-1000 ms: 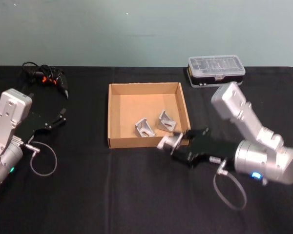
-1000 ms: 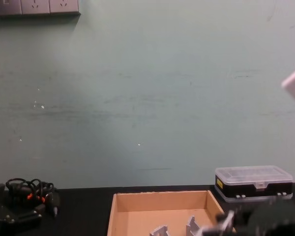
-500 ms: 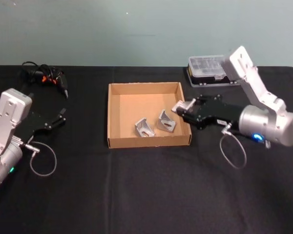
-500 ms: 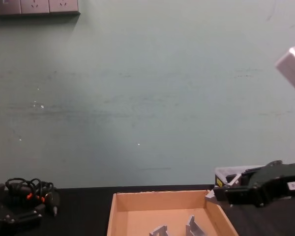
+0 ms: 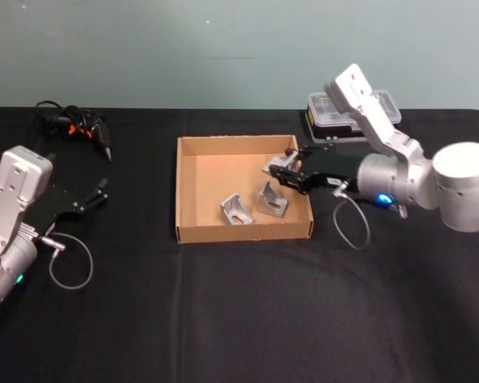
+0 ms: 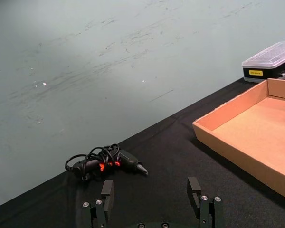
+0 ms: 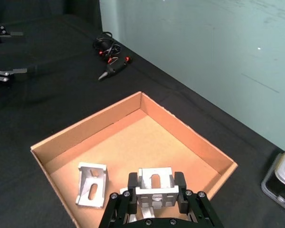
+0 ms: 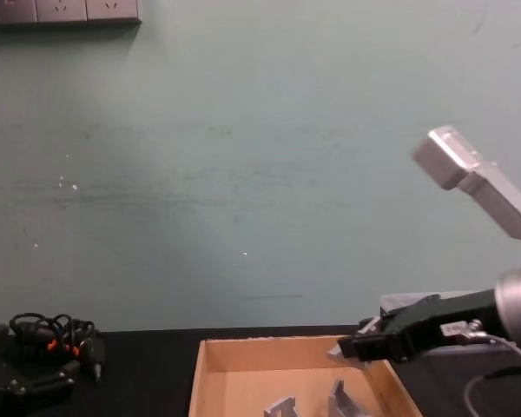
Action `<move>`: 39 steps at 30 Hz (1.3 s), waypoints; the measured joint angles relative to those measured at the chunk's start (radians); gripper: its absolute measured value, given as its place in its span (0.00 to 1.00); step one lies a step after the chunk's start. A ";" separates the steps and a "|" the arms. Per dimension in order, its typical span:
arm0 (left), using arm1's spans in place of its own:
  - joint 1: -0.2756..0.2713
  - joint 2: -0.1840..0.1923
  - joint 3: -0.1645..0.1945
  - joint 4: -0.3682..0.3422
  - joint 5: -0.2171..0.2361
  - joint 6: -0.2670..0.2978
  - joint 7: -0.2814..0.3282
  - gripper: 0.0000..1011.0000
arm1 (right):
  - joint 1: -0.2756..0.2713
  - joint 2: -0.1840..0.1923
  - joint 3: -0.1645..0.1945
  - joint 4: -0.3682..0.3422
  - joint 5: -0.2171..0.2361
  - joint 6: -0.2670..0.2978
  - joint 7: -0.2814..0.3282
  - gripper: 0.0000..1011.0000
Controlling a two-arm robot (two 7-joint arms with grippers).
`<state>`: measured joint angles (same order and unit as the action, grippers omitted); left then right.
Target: Use one hand to pick up the angle iron from the table and place it into the box.
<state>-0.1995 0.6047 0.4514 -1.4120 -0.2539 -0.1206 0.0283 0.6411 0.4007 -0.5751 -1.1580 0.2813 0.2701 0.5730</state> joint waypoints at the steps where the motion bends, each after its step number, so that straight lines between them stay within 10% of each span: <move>1: 0.000 0.000 0.000 0.000 0.000 0.000 0.000 1.00 | 0.015 -0.014 -0.006 0.027 -0.006 -0.005 0.005 0.45; 39: 0.000 0.000 0.000 0.000 0.000 0.000 0.000 1.00 | 0.179 -0.184 -0.001 0.397 -0.099 -0.075 0.017 0.45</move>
<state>-0.1995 0.6047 0.4514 -1.4120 -0.2539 -0.1206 0.0283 0.8201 0.2168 -0.5764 -0.7611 0.1821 0.1951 0.5905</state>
